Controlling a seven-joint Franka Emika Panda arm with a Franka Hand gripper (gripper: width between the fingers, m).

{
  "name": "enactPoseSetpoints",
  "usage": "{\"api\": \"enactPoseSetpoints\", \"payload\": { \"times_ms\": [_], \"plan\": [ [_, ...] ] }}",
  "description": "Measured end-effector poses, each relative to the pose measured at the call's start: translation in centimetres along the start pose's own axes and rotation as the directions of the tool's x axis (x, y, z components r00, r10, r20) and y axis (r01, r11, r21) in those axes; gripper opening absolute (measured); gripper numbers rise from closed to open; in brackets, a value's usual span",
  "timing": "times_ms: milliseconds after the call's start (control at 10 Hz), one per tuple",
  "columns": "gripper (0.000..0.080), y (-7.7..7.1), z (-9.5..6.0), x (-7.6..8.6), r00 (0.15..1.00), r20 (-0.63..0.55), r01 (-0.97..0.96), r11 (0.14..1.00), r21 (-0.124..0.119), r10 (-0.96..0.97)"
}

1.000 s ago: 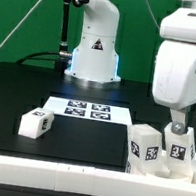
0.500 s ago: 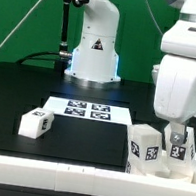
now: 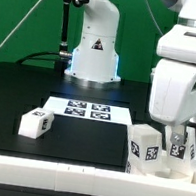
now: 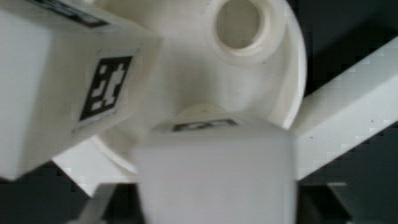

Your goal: Assemble stool

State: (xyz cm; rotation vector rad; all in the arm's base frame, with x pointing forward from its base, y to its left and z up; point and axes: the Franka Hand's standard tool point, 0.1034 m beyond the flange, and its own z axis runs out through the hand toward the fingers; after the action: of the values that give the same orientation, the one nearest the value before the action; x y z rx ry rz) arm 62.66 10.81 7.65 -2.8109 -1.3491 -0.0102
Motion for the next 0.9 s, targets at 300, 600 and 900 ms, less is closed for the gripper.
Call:
{"api": "enactPoseSetpoints", "payload": {
  "times_ms": [300, 600, 900],
  "plan": [
    [0.0337, 0.2, 0.0, -0.2, 0.996, -0.002, -0.084, 0.996, 0.005, 0.084],
    [0.0337, 1.1, 0.1, -1.3, 0.865, 0.001, -0.502, 0.864, 0.026, 0.502],
    [0.0337, 0.8, 0.1, -0.5, 0.623, -0.023, -0.782, 0.623, 0.023, 0.782]
  ]
}}
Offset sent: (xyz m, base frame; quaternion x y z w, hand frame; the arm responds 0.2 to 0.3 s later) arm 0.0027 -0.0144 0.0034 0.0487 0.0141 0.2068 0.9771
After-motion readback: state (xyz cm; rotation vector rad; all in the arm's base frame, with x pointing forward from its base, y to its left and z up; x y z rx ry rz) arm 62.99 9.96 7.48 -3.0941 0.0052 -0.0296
